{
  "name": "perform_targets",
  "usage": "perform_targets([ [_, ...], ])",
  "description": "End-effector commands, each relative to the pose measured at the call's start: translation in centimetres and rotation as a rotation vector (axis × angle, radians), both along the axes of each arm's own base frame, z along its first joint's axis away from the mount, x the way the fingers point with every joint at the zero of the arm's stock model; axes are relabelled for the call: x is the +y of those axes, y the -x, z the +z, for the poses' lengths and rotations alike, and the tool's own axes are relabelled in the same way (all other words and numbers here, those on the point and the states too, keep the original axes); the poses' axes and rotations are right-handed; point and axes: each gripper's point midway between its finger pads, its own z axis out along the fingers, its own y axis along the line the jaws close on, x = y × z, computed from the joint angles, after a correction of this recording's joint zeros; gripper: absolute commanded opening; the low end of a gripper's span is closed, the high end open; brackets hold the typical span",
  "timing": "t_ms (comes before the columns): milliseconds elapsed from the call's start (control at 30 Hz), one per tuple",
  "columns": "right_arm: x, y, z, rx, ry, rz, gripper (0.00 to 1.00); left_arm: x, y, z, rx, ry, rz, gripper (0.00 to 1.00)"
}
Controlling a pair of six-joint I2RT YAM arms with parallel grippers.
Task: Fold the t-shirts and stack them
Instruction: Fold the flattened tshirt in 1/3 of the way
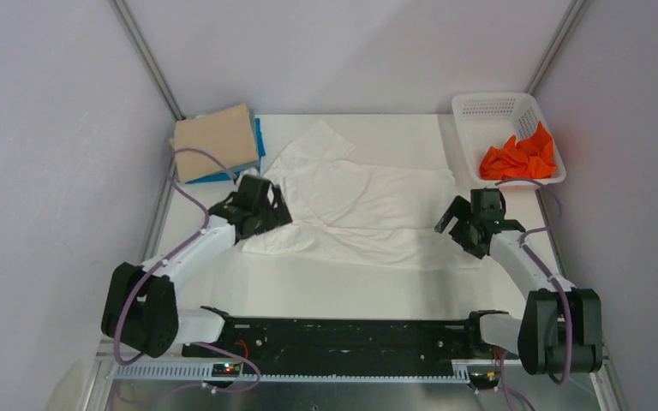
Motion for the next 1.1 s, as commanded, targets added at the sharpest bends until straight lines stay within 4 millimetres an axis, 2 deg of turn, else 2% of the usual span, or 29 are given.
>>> perform_targets([
  [0,1.8,-2.4,-0.1,-0.075,-0.091,0.083,0.99,-1.4,0.9,-3.0,0.023,0.103,0.014,1.0],
  [100,1.7,-2.2,-1.5,-0.04,-0.107,0.062,0.99,-0.8,0.9,-5.3,0.059,0.077,0.055,1.0],
  [200,0.3,-0.9,-3.3,0.044,-0.098,0.009,0.99,-0.4,1.5,-7.2,0.114,0.073,0.087,1.0],
  [333,-1.5,1.2,-4.5,0.122,-0.088,-0.07,0.98,1.2,3.9,-9.4,0.169,0.065,0.146,1.0],
  [367,-1.2,1.7,-4.5,0.125,-0.113,-0.063,0.98,1.7,5.0,-9.8,0.174,0.067,0.167,1.0],
  [467,-0.9,2.8,-4.4,0.136,-0.151,-0.057,0.98,3.2,7.3,-10.4,0.183,0.065,0.218,1.0],
  [633,-0.8,5.7,-5.2,0.192,-0.184,-0.1,0.99,4.1,10.4,-10.2,0.187,0.106,0.289,1.0],
  [800,-0.6,6.8,-4.9,0.187,-0.197,-0.107,0.99,5.5,14.1,-10.5,0.259,0.091,0.373,1.0],
  [933,-1.0,8.1,-4.6,0.189,-0.172,-0.143,0.99,4.9,16.1,-10.9,0.292,0.16,0.392,1.0],
  [1067,-0.8,9.1,-4.6,0.176,-0.186,-0.167,0.99,4.1,16.6,-10.5,0.281,0.236,0.4,1.0],
])
